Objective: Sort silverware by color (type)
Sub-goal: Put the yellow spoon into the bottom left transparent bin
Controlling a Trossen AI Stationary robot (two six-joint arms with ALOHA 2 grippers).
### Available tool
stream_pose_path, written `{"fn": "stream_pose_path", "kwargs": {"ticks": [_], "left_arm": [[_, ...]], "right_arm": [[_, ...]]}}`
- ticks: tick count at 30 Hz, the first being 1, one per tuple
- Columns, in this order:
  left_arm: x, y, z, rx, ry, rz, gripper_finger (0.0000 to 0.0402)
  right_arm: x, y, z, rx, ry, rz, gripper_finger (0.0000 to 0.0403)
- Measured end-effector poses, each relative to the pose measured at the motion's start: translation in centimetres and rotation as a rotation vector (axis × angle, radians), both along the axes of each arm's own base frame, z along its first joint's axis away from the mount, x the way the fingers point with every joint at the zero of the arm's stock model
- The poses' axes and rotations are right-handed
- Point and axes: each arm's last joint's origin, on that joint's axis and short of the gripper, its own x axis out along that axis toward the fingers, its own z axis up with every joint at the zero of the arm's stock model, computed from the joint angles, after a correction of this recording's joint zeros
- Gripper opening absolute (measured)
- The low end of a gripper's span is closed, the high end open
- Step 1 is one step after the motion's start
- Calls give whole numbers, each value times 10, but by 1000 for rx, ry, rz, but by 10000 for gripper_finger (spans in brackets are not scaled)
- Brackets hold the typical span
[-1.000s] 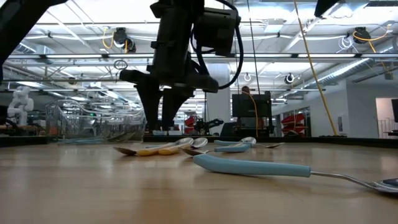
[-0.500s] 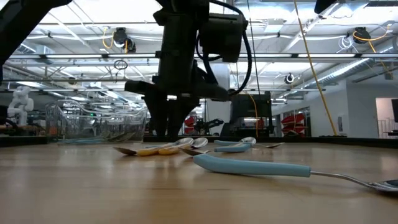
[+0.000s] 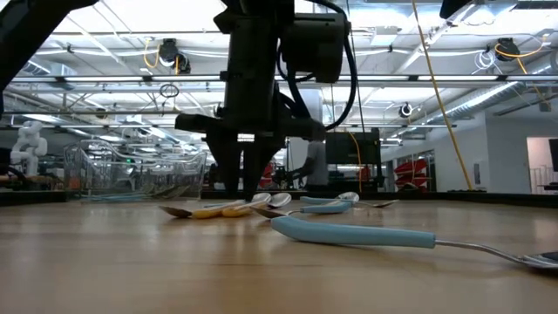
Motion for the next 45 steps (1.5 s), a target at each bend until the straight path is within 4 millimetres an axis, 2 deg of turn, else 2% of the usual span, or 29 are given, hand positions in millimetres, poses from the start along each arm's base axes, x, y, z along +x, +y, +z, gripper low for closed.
{"fn": "stream_pose_path", "kwargs": {"ticks": [5, 14, 24, 33, 39, 45], "left_arm": [[-1, 1, -2, 0, 20, -8, 101], [4, -1, -18, -42, 37, -35, 101], [7, 6, -19, -58, 10, -68, 101], [11, 19, -19, -96, -14, -212, 101], [12, 23, -19, -79, -23, -235, 101], [15, 19, -19, -13, -37, -293, 67]], "right_arm": [[0, 0, 0, -6, 3, 11, 9], [0, 0, 0, -6, 4, 14, 9], [0, 0, 0, -2, 0, 13, 9], [1, 0, 1, 13, -23, -9, 9], [4, 1, 2, 29, -60, -28, 9], [5, 1, 2, 58, -71, -35, 9]]}}
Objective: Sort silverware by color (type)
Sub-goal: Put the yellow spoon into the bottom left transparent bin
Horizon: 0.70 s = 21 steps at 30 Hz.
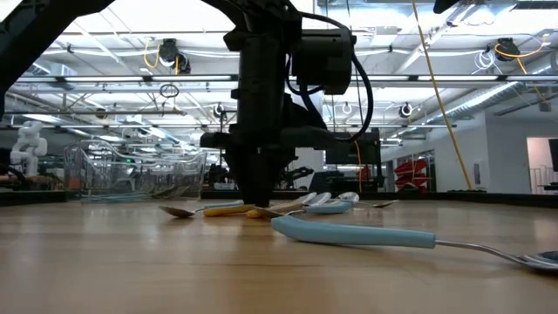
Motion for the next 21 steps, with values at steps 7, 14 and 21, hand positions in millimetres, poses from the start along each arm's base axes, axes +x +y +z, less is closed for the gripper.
{"fn": "stream_pose_path", "kwargs": {"ticks": [7, 14, 21], "left_arm": [[1, -1, 0, 26, -5, -19, 40], [1, 0, 0, 55, -13, -19, 40], [-1, -3, 5, 66, -5, -63, 37]], "right_arm": [[0, 0, 0, 13, -7, -19, 9], [1, 0, 1, 40, -34, -60, 9], [8, 1, 4, 59, -101, -72, 9]]}}
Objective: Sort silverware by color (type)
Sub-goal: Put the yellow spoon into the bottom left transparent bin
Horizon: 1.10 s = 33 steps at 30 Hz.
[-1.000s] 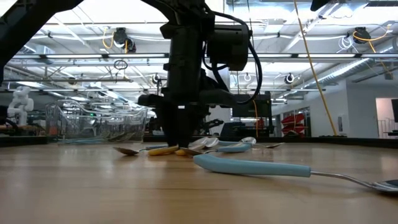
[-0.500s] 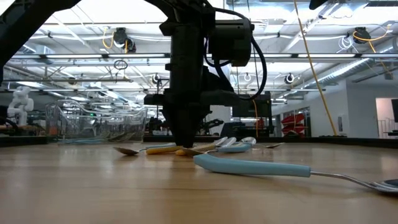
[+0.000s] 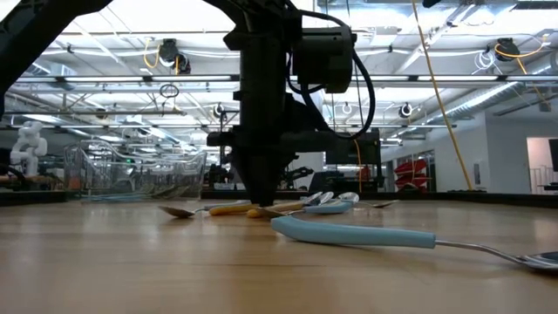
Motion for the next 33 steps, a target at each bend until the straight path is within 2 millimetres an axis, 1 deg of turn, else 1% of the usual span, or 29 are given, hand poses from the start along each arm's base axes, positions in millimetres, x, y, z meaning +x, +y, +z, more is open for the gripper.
{"fn": "stream_pose_path", "kwargs": {"ticks": [4, 7, 10, 14, 20, 26, 31, 33], "left_arm": [[-5, -2, 12, 9, 12, -22, 24], [-9, -6, 17, 14, 29, -59, 24], [-13, -11, 31, 20, 5, -80, 25], [-17, -18, 44, 38, -12, -121, 27], [-25, -29, 63, 54, -36, -186, 28], [-28, -39, 72, 61, -55, -238, 28], [-26, -44, 67, 5, -49, -317, 5], [-24, -45, 64, -21, -50, -332, 3]], "right_arm": [[7, 1, 1, 9, -32, -7, 9], [12, 2, -1, 21, -28, -25, 9], [18, 2, -4, 38, -19, -53, 9], [26, 4, -9, 63, -4, -90, 9], [39, 13, -16, 86, 22, -100, 9], [53, 25, -26, 99, 63, -94, 9], [62, 39, -34, 100, 97, -63, 9], [64, 44, -37, 101, 106, -51, 9]]}}
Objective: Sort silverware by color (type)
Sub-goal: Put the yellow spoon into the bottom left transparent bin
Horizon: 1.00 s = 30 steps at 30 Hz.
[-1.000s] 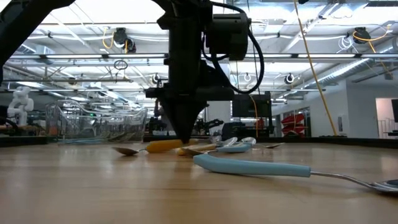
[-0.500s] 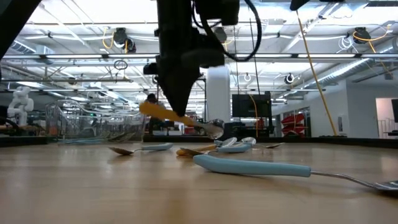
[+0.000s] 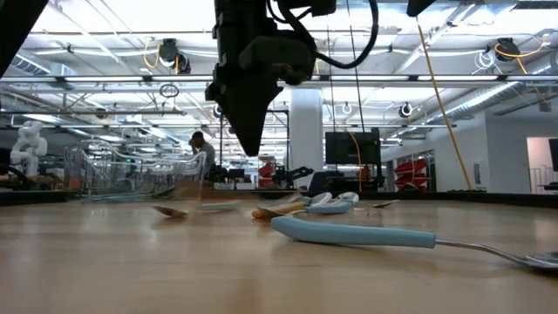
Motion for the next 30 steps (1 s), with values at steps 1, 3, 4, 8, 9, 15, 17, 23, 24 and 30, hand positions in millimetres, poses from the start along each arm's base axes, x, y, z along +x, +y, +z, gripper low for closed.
{"fn": "stream_pose_path", "kwargs": {"ticks": [1, 3, 4, 8, 9, 15, 17, 23, 24, 30], "left_arm": [[3, 1, -5, -4, 2, -5, 3], [6, 2, -11, -26, 1, -4, 2], [8, 3, -16, -32, 16, -5, 2], [10, 6, -31, -75, 71, 30, 2], [8, 5, -32, -83, 84, 58, 2], [5, 9, -31, -109, 112, 272, 45], [4, 10, -31, -104, 116, 337, 74], [5, 15, -31, -55, 82, 440, 128], [4, 17, -31, -42, 86, 464, 130], [4, 26, -36, -4, 105, 559, 131]], "right_arm": [[1, 2, -1, 0, 5, 6, 9], [1, 7, -2, 0, 8, 23, 9], [0, 9, -2, 5, 10, 29, 9], [-4, 16, -2, 16, 11, 38, 9], [-6, 17, -1, 19, 14, 41, 9], [-18, 25, -3, 46, 93, 79, 9], [-22, 25, -4, 36, 121, 81, 9], [-29, 24, -5, -8, 198, 125, 9], [-29, 23, -5, -15, 205, 139, 9], [-33, 18, -2, -49, 215, 210, 9]]}}
